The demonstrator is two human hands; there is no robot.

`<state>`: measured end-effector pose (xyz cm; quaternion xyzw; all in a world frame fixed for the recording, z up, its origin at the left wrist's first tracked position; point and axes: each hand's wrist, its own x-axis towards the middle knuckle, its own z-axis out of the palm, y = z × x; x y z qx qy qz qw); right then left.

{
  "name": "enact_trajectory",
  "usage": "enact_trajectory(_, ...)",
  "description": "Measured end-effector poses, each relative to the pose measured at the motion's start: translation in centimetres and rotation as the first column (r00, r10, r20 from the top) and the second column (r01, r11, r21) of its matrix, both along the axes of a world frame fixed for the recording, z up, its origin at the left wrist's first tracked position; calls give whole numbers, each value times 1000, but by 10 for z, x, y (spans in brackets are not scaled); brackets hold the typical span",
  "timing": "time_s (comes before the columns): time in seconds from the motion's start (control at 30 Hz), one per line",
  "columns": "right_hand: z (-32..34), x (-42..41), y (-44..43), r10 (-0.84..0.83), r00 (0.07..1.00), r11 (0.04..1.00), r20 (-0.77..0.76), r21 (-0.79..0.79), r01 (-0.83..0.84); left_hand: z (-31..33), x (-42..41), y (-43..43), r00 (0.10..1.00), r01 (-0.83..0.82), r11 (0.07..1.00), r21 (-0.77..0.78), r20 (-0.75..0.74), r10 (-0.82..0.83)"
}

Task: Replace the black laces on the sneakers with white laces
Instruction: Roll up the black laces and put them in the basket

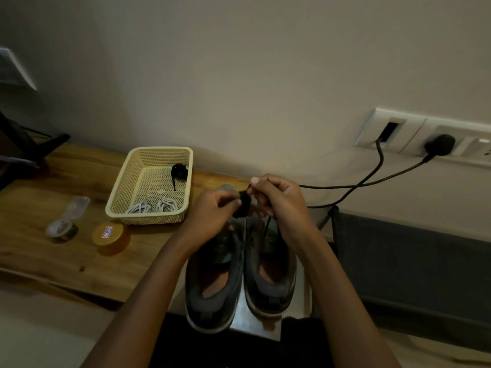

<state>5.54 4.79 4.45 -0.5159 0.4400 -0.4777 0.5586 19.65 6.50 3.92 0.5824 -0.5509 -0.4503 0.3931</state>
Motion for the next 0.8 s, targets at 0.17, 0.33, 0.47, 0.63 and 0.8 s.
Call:
enact_trajectory(0.17,-8,-8,-7,-140,989,990,-43,-13,140,13,1,8,901,264,949,171,-394,-180)
enact_trajectory(0.33,-5,-9,-6,-64,996,984,54,171,54,13,3,0,695,107,973,206,-715,75)
enact_trajectory(0.47,-4,-8,-2,130,987,975,-94,194,-110,9,8,-9,485,-63,948,312,-821,302)
enact_trajectory(0.63,-5,-9,2,332,893,940,-304,182,-288,-2,12,-13,471,-277,917,285,-792,389)
enact_trajectory(0.8,6,-9,5,202,964,979,-174,18,-202,-5,9,-6,873,-433,900,-48,-270,406)
